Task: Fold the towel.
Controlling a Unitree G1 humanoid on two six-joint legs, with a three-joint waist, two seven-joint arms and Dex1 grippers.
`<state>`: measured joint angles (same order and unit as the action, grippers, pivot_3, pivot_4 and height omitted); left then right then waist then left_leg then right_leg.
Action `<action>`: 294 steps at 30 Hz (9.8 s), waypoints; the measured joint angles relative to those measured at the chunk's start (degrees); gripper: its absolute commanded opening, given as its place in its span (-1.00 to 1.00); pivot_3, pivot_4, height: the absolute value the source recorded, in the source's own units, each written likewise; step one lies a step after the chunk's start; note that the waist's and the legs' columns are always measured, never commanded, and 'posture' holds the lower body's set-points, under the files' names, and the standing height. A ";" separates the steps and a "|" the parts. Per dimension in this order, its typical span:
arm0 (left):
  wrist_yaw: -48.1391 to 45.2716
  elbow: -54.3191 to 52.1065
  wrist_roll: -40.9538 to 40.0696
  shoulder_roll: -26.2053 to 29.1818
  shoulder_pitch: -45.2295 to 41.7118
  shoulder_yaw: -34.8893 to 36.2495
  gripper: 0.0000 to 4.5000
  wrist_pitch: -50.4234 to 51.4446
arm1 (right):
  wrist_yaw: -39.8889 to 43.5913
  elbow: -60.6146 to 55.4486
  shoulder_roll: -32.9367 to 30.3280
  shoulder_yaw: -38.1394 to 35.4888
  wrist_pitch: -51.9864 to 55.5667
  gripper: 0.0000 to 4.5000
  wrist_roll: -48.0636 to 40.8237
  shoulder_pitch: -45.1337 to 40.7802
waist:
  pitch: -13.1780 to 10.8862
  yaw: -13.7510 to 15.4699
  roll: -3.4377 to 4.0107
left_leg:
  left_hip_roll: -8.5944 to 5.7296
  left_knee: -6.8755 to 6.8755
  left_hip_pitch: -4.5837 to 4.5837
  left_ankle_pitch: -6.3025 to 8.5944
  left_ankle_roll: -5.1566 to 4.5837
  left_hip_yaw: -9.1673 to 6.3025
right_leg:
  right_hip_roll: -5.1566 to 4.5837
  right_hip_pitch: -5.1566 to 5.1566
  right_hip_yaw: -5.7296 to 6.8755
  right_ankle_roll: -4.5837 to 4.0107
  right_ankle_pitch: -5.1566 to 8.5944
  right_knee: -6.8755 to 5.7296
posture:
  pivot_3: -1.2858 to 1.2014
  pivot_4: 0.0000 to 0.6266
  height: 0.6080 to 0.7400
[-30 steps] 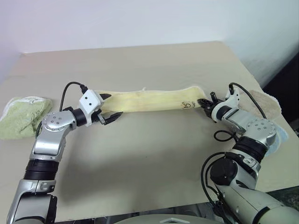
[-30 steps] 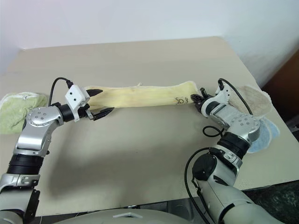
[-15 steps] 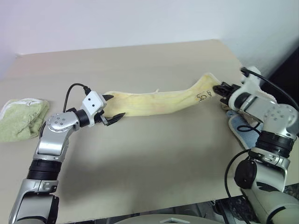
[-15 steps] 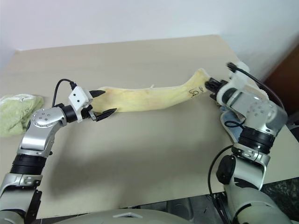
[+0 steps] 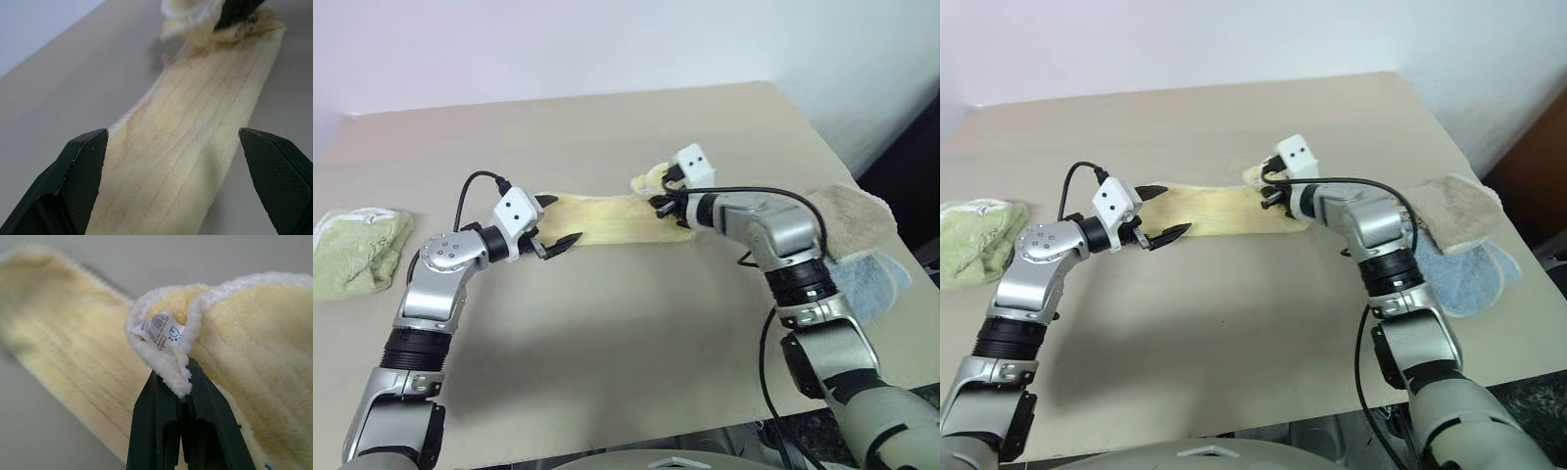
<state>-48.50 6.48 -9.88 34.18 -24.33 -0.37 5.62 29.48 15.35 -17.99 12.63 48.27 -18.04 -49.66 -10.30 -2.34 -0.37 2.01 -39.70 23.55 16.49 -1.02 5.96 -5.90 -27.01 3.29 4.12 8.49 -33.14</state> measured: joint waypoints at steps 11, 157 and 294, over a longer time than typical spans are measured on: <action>1.28 -2.40 -0.03 0.00 1.45 0.02 1.00 0.64 | 4.25 -0.13 2.29 -1.82 2.76 0.31 -0.93 -0.27 | 0.00 -0.03 0.00 | 0.01 0.01 0.01 0.01 -0.01 -0.01 | 0.00 -0.06 0.00 0.01 -0.01 -0.02 | 0.03 -0.52 0.82; 18.76 2.78 1.47 -0.56 -6.76 -6.53 -0.79 21.79 | 6.70 25.39 16.27 -0.17 -24.39 -1.00 11.62 -3.50 | -0.06 1.16 -0.33 | -0.12 0.55 -0.17 0.04 0.06 0.01 | 0.06 0.41 0.23 0.01 -0.03 0.73 | 0.03 -0.52 0.82; 76.27 -16.71 -68.95 -24.11 11.24 54.70 0.98 7.05 | 9.20 -18.67 -7.48 -8.79 -12.55 1.00 -1.22 16.82 | 0.01 2.97 -0.83 | -0.13 0.44 -0.32 0.03 0.10 -0.16 | 0.03 0.68 0.32 -0.21 0.07 0.94 | 0.03 -0.52 0.82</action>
<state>27.77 -10.22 -78.84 10.07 -13.09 54.33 12.67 38.68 -3.32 -25.47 3.84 35.72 -19.25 -32.84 -10.28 0.63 -1.20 1.88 -39.26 23.23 16.52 -0.92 5.81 -5.87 -26.33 3.61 3.90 8.57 -32.20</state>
